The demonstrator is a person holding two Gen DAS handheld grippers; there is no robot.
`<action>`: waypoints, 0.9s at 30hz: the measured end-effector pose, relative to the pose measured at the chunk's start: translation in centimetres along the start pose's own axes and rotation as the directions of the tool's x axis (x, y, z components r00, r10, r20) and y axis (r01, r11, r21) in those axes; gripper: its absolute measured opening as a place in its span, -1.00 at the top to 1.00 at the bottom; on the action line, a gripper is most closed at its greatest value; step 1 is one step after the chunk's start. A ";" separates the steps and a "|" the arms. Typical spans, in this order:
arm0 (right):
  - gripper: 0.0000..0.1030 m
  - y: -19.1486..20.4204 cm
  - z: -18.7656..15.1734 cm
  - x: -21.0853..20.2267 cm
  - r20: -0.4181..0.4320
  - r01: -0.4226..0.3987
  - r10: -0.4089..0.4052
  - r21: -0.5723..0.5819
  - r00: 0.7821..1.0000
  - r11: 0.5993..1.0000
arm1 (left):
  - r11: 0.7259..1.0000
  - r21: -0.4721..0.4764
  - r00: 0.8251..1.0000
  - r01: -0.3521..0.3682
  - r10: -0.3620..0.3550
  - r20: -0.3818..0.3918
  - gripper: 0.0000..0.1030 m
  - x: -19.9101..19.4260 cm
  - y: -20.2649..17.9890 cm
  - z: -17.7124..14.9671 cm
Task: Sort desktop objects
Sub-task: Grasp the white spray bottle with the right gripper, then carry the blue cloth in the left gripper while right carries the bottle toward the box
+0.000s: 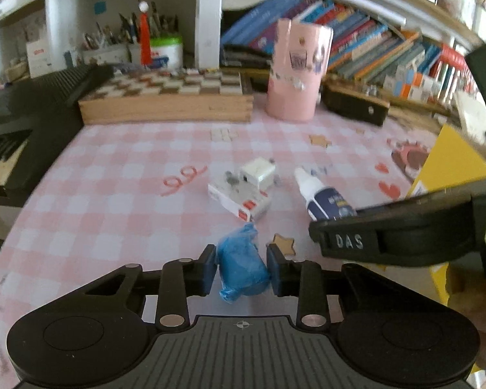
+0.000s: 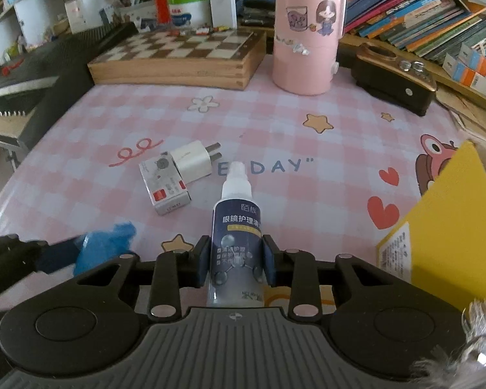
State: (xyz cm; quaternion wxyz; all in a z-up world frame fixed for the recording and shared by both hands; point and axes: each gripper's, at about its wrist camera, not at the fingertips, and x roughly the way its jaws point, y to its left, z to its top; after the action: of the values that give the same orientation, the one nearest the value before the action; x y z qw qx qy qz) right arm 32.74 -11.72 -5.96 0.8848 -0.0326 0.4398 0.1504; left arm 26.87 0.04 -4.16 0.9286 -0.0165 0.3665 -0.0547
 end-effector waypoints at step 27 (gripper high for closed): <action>0.41 4.1 -6.9 -15.3 0.167 -0.024 0.024 -0.003 0.986 1.000 | 0.999 0.016 0.989 0.049 -0.051 0.139 0.39 -13.7 3.2 -3.4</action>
State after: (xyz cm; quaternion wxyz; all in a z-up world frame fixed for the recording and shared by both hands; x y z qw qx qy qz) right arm 17.49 -12.73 2.16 0.9166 -0.0149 0.3646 0.1634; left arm 14.87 4.86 2.43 0.9505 -0.0236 0.2997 -0.0790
